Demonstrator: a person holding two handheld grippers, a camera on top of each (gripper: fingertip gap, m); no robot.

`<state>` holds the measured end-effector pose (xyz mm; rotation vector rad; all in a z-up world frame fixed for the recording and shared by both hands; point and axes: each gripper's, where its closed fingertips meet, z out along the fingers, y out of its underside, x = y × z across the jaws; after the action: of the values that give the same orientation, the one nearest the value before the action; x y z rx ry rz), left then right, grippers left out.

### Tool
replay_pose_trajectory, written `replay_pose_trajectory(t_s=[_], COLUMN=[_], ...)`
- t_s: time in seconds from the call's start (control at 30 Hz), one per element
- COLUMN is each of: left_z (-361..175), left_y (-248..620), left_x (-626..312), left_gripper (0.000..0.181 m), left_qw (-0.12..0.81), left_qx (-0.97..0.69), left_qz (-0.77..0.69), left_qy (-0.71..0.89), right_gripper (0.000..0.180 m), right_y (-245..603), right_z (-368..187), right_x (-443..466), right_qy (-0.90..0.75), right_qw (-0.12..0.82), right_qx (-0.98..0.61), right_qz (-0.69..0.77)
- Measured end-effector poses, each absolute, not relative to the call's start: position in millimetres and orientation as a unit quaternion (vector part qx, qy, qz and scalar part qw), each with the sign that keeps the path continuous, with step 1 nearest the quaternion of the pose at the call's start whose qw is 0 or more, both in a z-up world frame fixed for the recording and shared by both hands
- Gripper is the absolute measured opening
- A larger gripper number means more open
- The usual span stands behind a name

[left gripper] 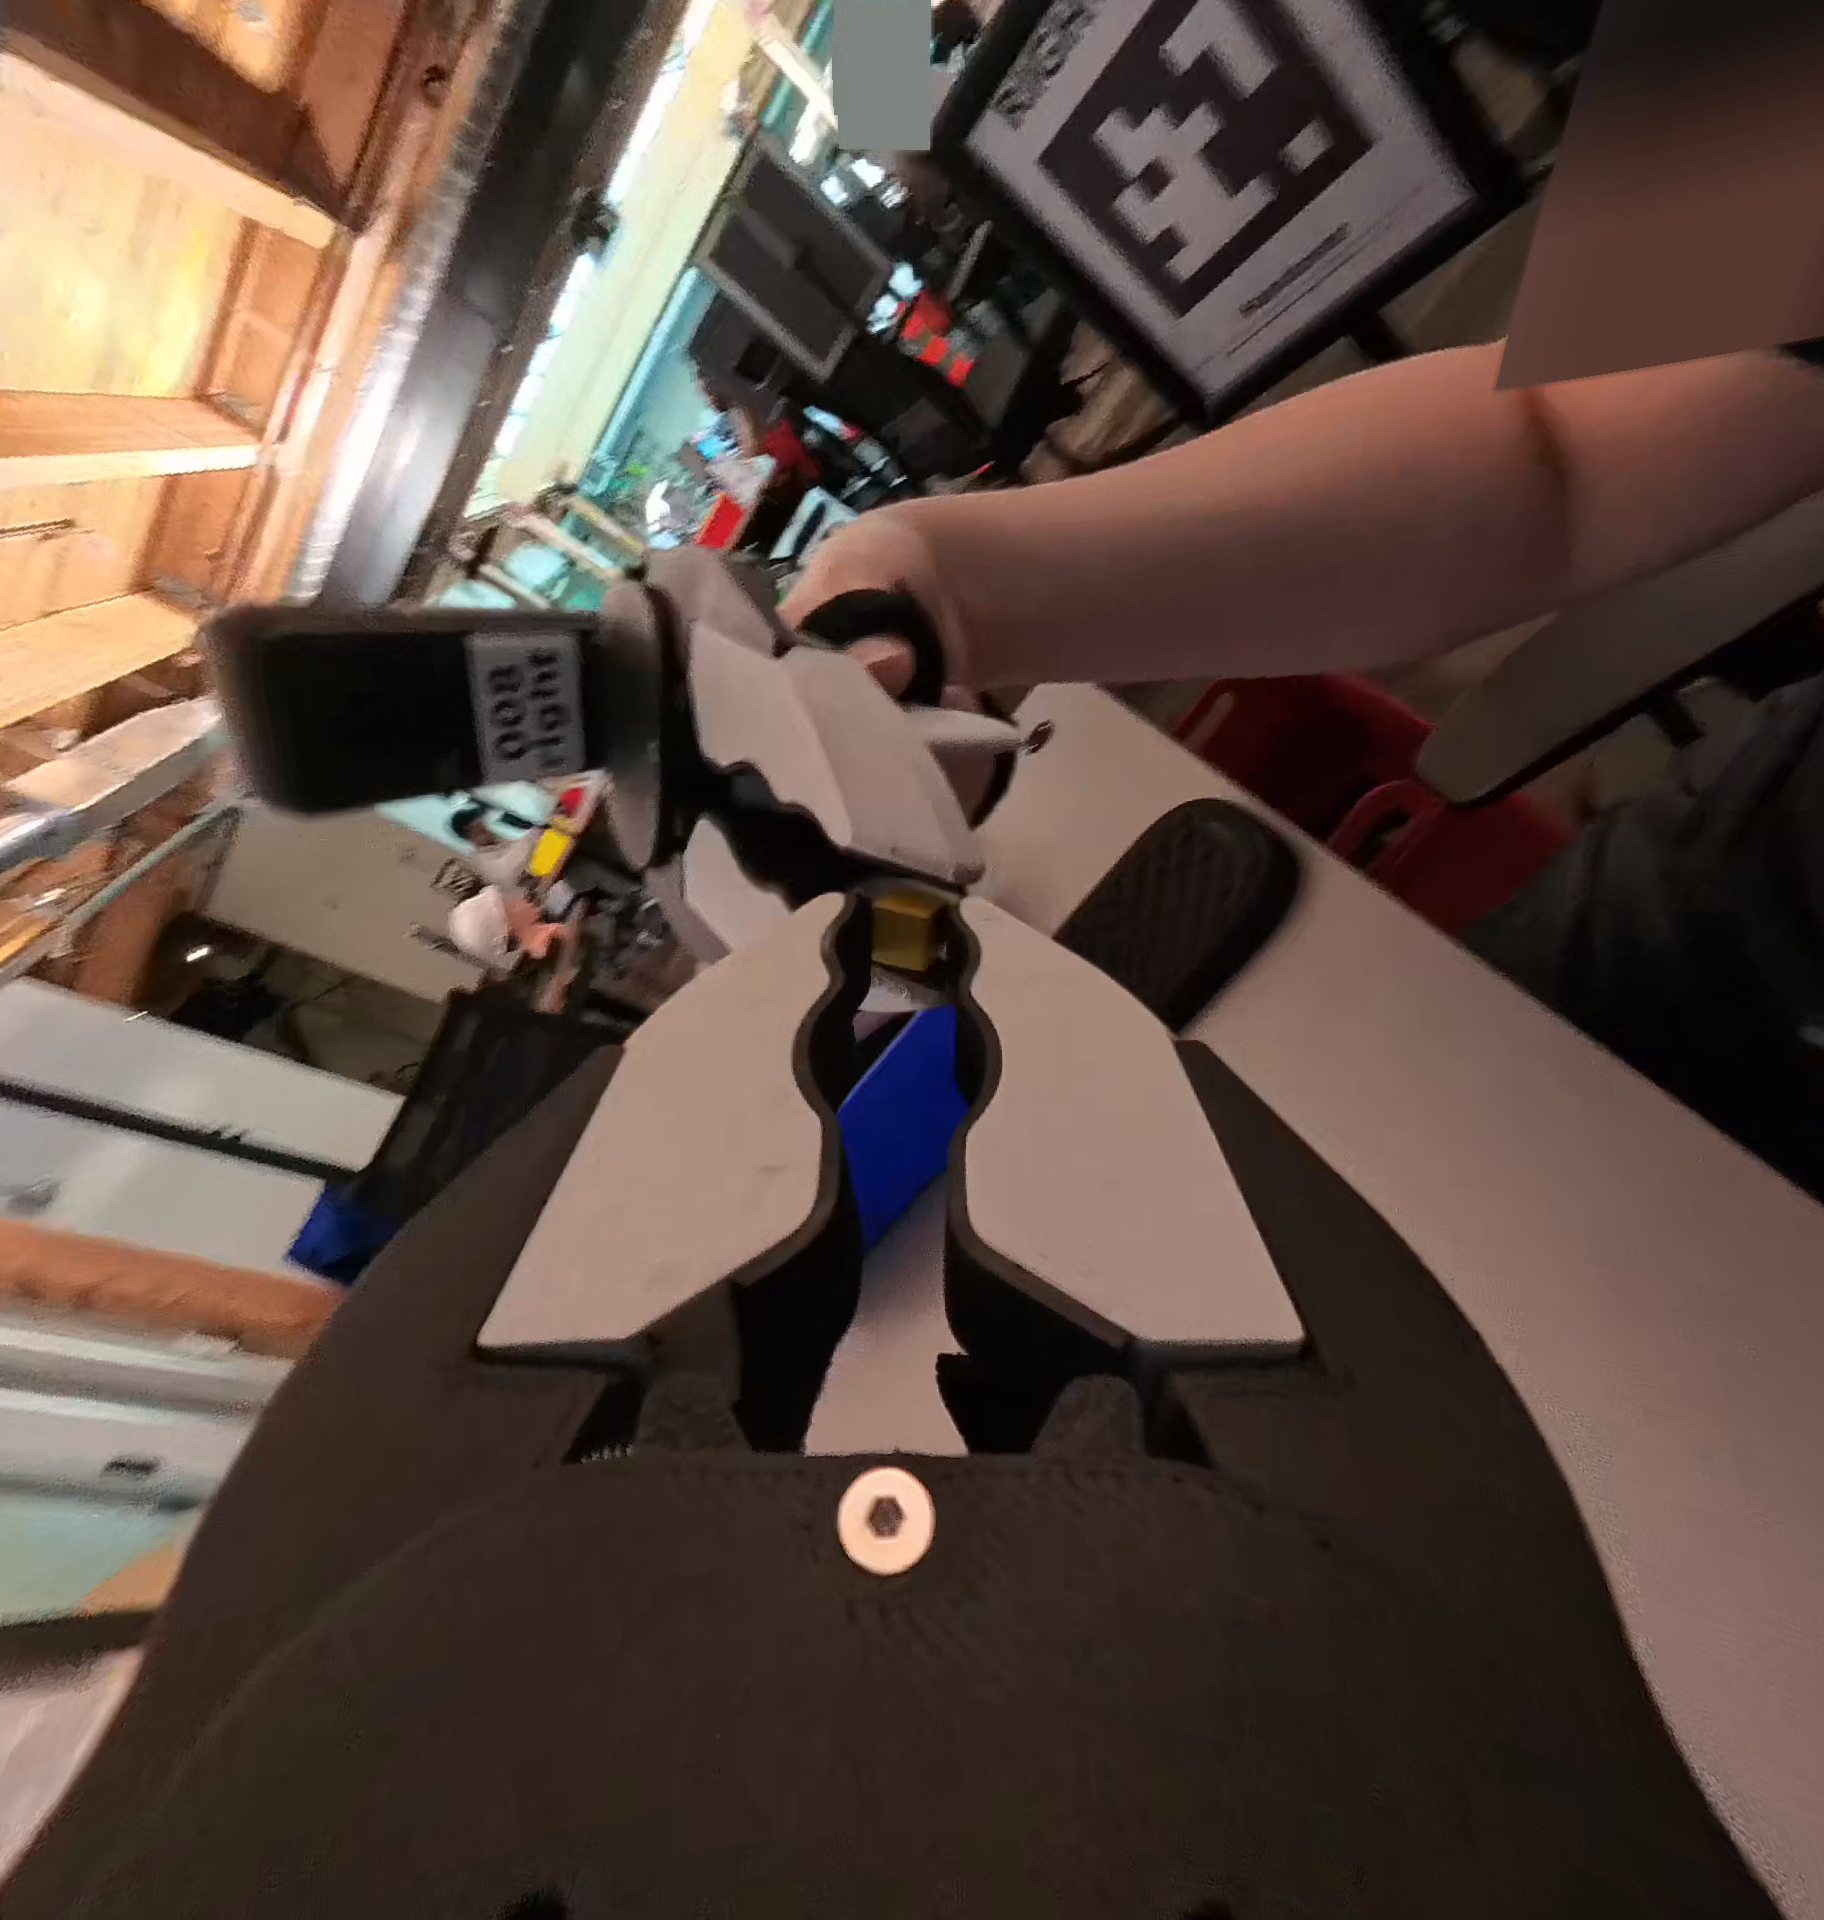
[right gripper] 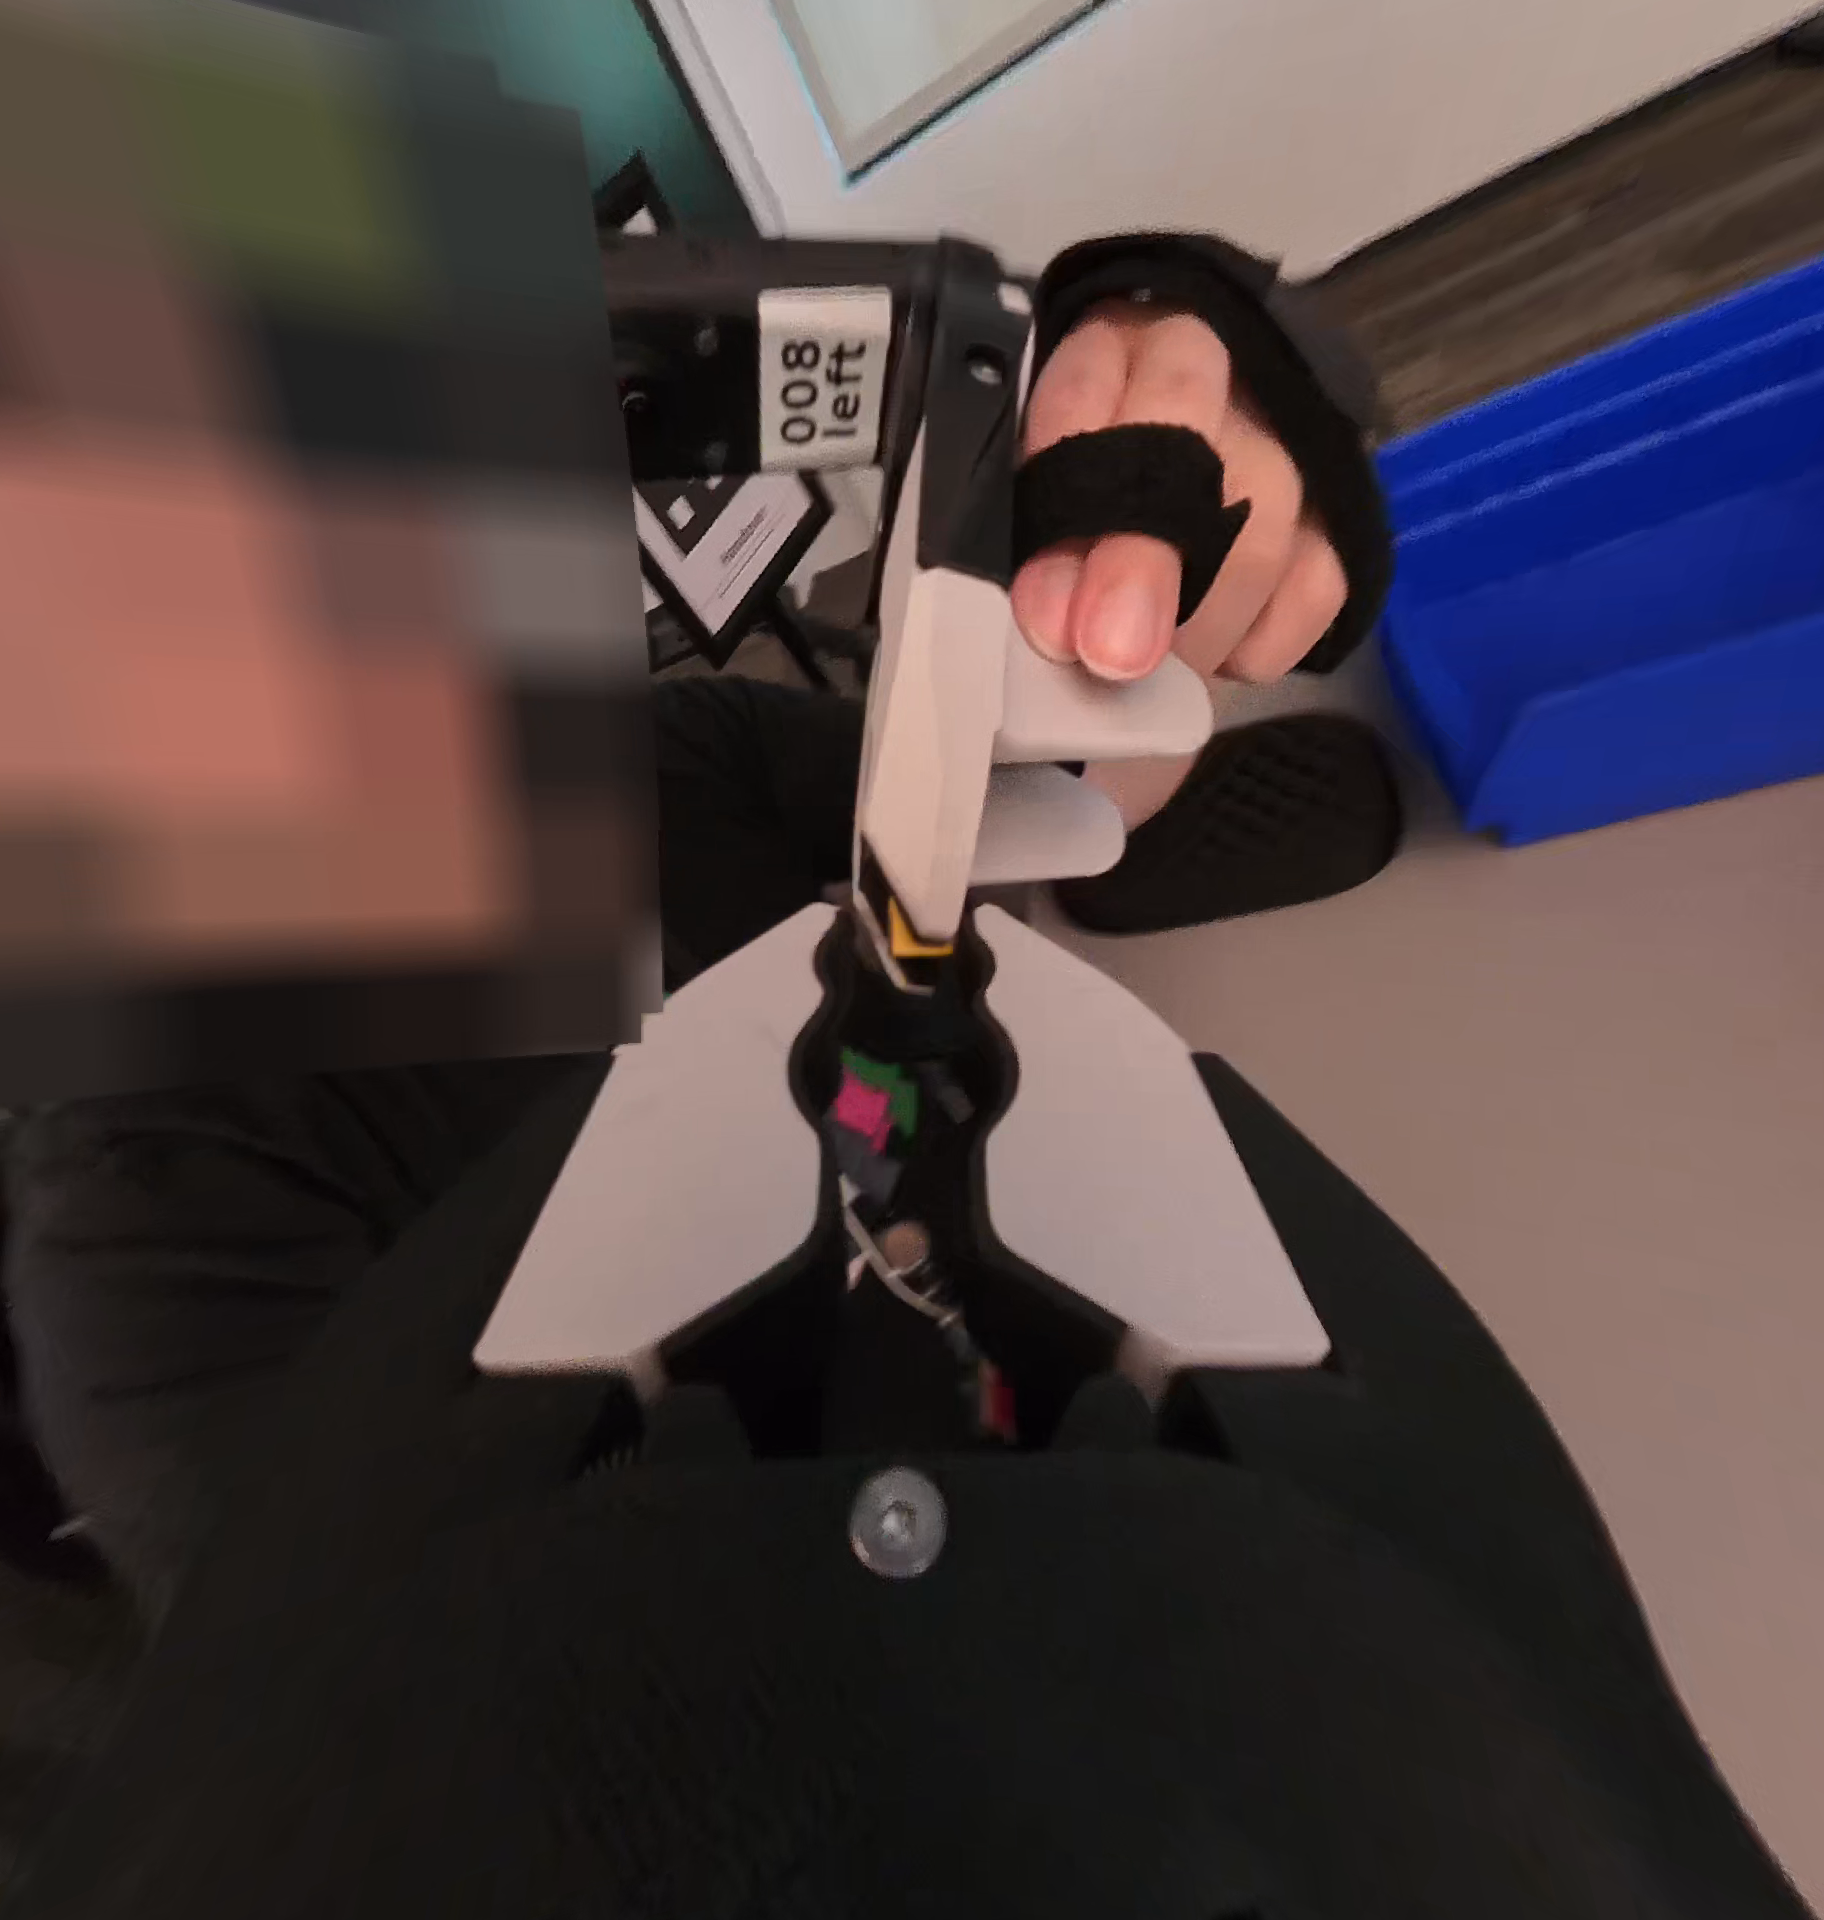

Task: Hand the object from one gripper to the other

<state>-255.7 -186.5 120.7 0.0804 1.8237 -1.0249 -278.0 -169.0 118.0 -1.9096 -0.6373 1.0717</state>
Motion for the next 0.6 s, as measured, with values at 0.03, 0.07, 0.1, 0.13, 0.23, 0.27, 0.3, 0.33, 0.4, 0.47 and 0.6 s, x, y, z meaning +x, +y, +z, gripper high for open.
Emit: replay_pose_trajectory(t_s=[0.03, 0.07, 0.1, 0.13, 0.23, 0.27, 0.3, 0.33, 0.4, 0.47, 0.6], left_z=[129.7, 141.2, 152.4, 161.2, 163.5, 162.2, 161.6, 161.2, 159.7, 154.2, 147.2], left_y=[-180.4, -173.1, -166.1, -160.5, -154.8, -154.9, -155.5, -156.9, -159.4, -159.7, -157.6], left_x=[-251.0, -247.1, -245.2, -244.8, -246.5, -247.8, -249.5, -252.0, -258.2, -261.1, -258.7], left_gripper=[0.012, 0.013, 0.013, 0.013, 0.013, 0.013, 0.013, 0.013, 0.013, 0.013, 0.013], left_qw=[0.525, 0.55, 0.565, 0.566, 0.481, 0.439, 0.394, 0.346, 0.265, 0.215, 0.162], left_qx=[0.016, -0.004, -0.024, -0.043, -0.098, -0.117, -0.137, -0.154, -0.17, -0.18, -0.207], left_qz=[-0.422, -0.428, -0.442, -0.462, -0.528, -0.552, -0.577, -0.601, -0.636, -0.644, -0.651], left_qy=[0.739, 0.717, 0.696, 0.681, 0.693, 0.699, 0.702, 0.703, 0.705, 0.711, 0.712], right_gripper=[0.029, 0.036, 0.041, 0.044, 0.045, 0.046, 0.046, 0.047, 0.04, 0.036, 0.025], right_y=[-165.3, -160.0, -153.5, -149.1, -142.1, -144.0, -147.9, -151.3, -151.0, -150.9, -151.8], right_z=[120.5, 121.9, 122.6, 123.7, 136.0, 140.9, 146.4, 149.4, 147.8, 149.4, 152.9], right_x=[-275.0, -269.5, -261.7, -255.3, -243.4, -244.2, -248.7, -254.2, -257.7, -261.3, -263.4], right_qy=[-0.256, -0.259, -0.265, -0.284, -0.327, -0.34, -0.358, -0.376, -0.384, -0.383, -0.391], right_qw=[0.446, 0.483, 0.525, 0.567, 0.671, 0.689, 0.699, 0.693, 0.656, 0.639, 0.601], right_qx=[-0.758, -0.757, -0.754, -0.743, -0.663, -0.623, -0.573, -0.531, -0.513, -0.5, -0.473], right_qz=[0.401, 0.356, 0.291, 0.215, -0.055, -0.148, -0.236, -0.31, -0.399, -0.442, -0.512])
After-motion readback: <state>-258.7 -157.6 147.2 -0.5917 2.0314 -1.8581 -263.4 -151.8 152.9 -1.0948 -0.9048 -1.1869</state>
